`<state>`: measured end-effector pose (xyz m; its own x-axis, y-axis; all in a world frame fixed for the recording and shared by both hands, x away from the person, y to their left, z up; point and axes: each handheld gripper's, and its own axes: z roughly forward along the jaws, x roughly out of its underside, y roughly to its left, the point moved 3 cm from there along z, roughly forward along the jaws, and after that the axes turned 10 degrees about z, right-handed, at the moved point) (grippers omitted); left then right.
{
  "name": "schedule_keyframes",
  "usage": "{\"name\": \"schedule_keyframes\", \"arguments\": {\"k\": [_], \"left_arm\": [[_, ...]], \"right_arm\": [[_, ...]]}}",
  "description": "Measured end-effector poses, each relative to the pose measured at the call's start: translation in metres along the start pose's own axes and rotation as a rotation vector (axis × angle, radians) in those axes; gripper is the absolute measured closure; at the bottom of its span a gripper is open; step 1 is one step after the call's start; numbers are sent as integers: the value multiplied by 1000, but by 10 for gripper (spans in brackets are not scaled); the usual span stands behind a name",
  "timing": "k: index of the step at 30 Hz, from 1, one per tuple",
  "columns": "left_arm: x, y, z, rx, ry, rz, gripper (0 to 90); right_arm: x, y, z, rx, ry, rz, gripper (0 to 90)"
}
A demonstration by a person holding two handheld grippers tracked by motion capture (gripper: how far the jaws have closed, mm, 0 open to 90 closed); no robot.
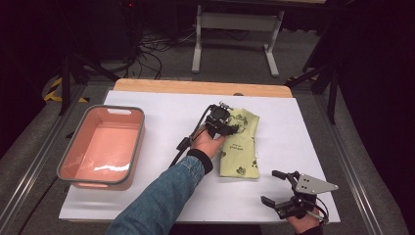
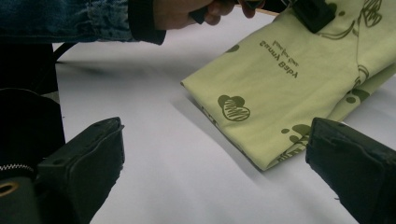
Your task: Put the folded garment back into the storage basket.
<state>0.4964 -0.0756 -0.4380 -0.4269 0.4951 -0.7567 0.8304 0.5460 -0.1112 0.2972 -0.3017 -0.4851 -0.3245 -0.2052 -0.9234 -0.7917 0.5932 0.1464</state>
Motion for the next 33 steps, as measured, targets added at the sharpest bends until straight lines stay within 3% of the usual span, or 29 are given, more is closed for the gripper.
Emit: {"name": "schedule_keyframes", "arguments": {"k": [18, 33], "left_arm": [[-26, -20, -57, -14, -83, 110, 681], [-31, -27, -95, -4, -116, 152, 680]], "right_arm": [[0, 0, 0, 2, -1, 1, 50], [1, -2, -1, 6, -2, 6, 50]]}}
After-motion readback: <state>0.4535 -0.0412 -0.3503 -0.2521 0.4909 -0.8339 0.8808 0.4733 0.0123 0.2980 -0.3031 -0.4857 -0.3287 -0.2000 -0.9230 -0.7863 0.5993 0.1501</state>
